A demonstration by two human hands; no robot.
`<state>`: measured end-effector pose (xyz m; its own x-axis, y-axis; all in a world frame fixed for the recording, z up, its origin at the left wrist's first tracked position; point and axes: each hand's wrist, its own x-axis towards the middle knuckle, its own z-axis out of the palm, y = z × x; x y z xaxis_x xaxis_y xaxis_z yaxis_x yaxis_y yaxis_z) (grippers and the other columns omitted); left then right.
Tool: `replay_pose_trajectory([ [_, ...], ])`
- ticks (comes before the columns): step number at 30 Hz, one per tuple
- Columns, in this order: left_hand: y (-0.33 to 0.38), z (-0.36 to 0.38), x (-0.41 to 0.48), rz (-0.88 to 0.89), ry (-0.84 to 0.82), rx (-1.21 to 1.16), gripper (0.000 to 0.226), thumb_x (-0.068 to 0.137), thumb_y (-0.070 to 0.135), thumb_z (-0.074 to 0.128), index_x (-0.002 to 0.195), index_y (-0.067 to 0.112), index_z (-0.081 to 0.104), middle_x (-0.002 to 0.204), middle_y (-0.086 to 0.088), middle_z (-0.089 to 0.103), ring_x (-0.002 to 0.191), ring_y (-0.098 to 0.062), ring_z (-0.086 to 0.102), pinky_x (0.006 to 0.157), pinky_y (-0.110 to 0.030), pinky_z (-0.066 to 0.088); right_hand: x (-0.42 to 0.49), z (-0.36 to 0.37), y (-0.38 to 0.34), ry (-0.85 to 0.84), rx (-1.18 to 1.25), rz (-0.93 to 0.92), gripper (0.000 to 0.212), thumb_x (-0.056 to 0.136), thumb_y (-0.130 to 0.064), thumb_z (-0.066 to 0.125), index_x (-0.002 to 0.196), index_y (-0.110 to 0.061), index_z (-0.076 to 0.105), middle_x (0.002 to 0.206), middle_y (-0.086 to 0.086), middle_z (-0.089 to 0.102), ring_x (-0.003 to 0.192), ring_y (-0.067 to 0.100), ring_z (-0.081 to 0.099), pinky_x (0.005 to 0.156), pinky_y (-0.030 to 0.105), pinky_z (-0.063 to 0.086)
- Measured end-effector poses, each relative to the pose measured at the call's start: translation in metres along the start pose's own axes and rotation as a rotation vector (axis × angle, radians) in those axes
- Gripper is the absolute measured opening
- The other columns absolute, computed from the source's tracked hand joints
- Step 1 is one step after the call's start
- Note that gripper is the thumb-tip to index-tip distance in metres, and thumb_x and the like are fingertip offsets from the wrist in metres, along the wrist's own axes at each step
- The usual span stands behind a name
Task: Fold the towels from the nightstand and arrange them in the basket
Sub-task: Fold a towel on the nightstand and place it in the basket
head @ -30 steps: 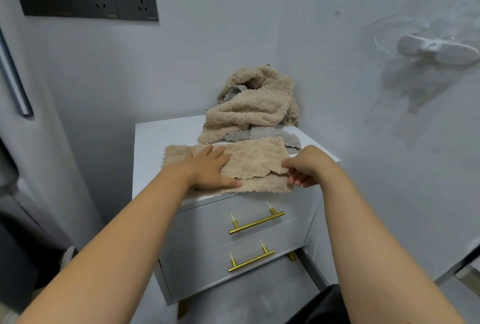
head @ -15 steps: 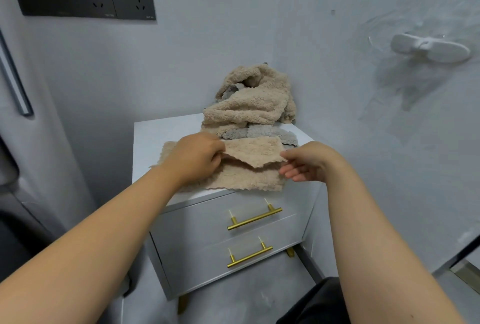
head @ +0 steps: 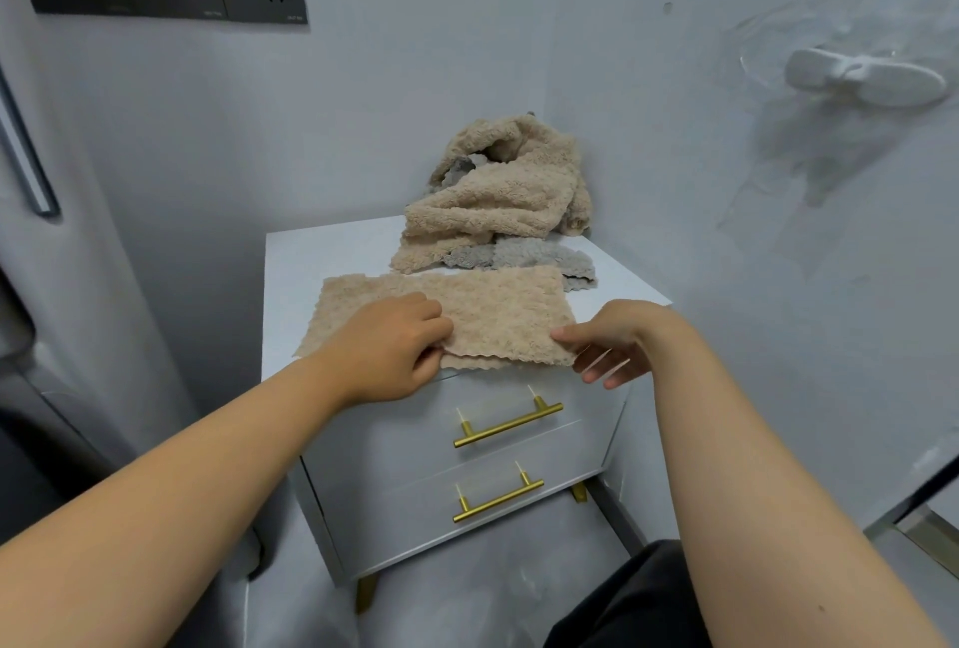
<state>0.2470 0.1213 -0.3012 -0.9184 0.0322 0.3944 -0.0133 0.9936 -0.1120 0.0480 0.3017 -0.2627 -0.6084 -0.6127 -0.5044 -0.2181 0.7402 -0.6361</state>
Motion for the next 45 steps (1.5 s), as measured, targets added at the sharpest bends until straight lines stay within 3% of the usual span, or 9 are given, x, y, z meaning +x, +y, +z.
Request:
replay_pose_trajectory([
  [4, -0.002, 0.005, 0.000, -0.014, -0.063, 0.003, 0.045, 0.085, 0.046, 0.042, 0.113, 0.017, 0.061, 0.109, -0.003, 0.061, 0.096, -0.022, 0.057, 0.076, -0.036, 0.050, 0.001, 0.000, 0.000, 0.004, -0.007, 0.007, 0.048, 0.084, -0.044, 0.067, 0.107, -0.002, 0.063, 0.102, 0.013, 0.070, 0.078, 0.020, 0.065, 0.078, 0.035, 0.054],
  [7, 0.001, 0.011, 0.001, -0.094, -0.294, 0.029, 0.077, 0.084, 0.063, 0.012, 0.151, 0.027, 0.017, 0.158, 0.001, 0.017, 0.145, -0.018, 0.016, 0.116, -0.043, 0.017, 0.002, -0.001, -0.001, -0.020, 0.041, 0.012, 0.046, 0.085, -0.042, 0.067, 0.107, -0.002, 0.063, 0.097, 0.010, 0.072, 0.074, 0.016, 0.066, 0.068, 0.029, 0.054],
  [11, 0.009, 0.016, 0.005, -0.143, -0.417, 0.059, 0.075, 0.082, 0.063, -0.009, 0.150, 0.032, -0.009, 0.158, 0.007, -0.015, 0.146, -0.014, -0.015, 0.117, -0.042, -0.005, 0.002, -0.004, -0.007, 0.087, 0.199, -0.044, 0.021, 0.089, -0.025, 0.066, 0.090, -0.004, 0.060, 0.077, 0.009, 0.062, 0.064, 0.017, 0.062, 0.064, 0.030, 0.053],
  [17, 0.011, 0.007, 0.009, -0.110, -0.316, -0.086, 0.076, 0.084, 0.067, 0.008, 0.151, 0.033, 0.012, 0.160, 0.004, 0.003, 0.147, -0.014, 0.003, 0.118, -0.041, 0.008, 0.010, -0.003, -0.007, 0.378, 0.123, -0.023, 0.020, 0.083, -0.013, 0.066, 0.071, -0.004, 0.053, 0.066, 0.011, 0.057, 0.057, 0.023, 0.058, 0.060, 0.034, 0.055],
  [22, 0.000, -0.011, 0.007, -0.190, -0.235, -0.150, 0.077, 0.077, 0.068, 0.028, 0.131, 0.020, 0.053, 0.133, 0.001, 0.048, 0.121, -0.016, 0.043, 0.099, -0.027, 0.035, 0.006, 0.003, -0.014, 0.694, -0.263, -0.240, 0.024, 0.077, -0.025, 0.070, 0.076, -0.012, 0.050, 0.081, 0.003, 0.053, 0.080, 0.024, 0.053, 0.059, 0.028, 0.039],
  [28, -0.004, -0.018, -0.002, -0.190, -0.184, -0.120, 0.033, 0.080, 0.034, 0.064, 0.108, 0.016, 0.061, 0.103, 0.002, 0.052, 0.090, -0.014, 0.048, 0.077, -0.028, 0.043, -0.009, 0.039, -0.032, 0.166, -0.457, -0.632, 0.040, 0.063, -0.032, 0.086, 0.090, -0.019, 0.059, 0.099, -0.003, 0.049, 0.091, 0.012, 0.046, 0.075, 0.026, 0.042],
  [33, -0.005, -0.021, -0.009, -0.100, -0.156, -0.017, 0.029, 0.075, 0.017, 0.059, 0.104, 0.014, 0.059, 0.098, 0.000, 0.055, 0.086, -0.020, 0.053, 0.064, -0.032, 0.043, 0.002, 0.048, -0.028, 0.298, -0.506, -0.724, 0.014, 0.077, -0.011, 0.068, 0.081, -0.020, 0.058, 0.097, 0.000, 0.049, 0.095, 0.018, 0.049, 0.075, 0.027, 0.039],
  [38, -0.002, -0.033, -0.012, -0.040, 0.023, 0.103, 0.013, 0.073, 0.019, 0.041, 0.072, 0.013, 0.053, 0.066, 0.002, 0.050, 0.052, -0.022, 0.048, 0.039, -0.019, 0.016, -0.009, 0.033, -0.034, 0.428, -0.398, -0.774, 0.019, 0.076, -0.006, 0.061, 0.068, -0.021, 0.054, 0.084, -0.002, 0.054, 0.078, 0.014, 0.051, 0.069, 0.029, 0.044],
  [45, 0.009, -0.023, -0.013, 0.097, -0.064, -0.002, 0.011, 0.068, 0.024, 0.037, 0.066, 0.018, 0.046, 0.063, 0.004, 0.047, 0.050, -0.014, 0.035, 0.041, -0.020, 0.020, -0.010, 0.041, -0.024, 0.138, -0.600, -0.623, 0.025, 0.075, 0.003, 0.058, 0.060, -0.017, 0.054, 0.065, -0.004, 0.056, 0.063, 0.009, 0.051, 0.059, 0.022, 0.045],
])
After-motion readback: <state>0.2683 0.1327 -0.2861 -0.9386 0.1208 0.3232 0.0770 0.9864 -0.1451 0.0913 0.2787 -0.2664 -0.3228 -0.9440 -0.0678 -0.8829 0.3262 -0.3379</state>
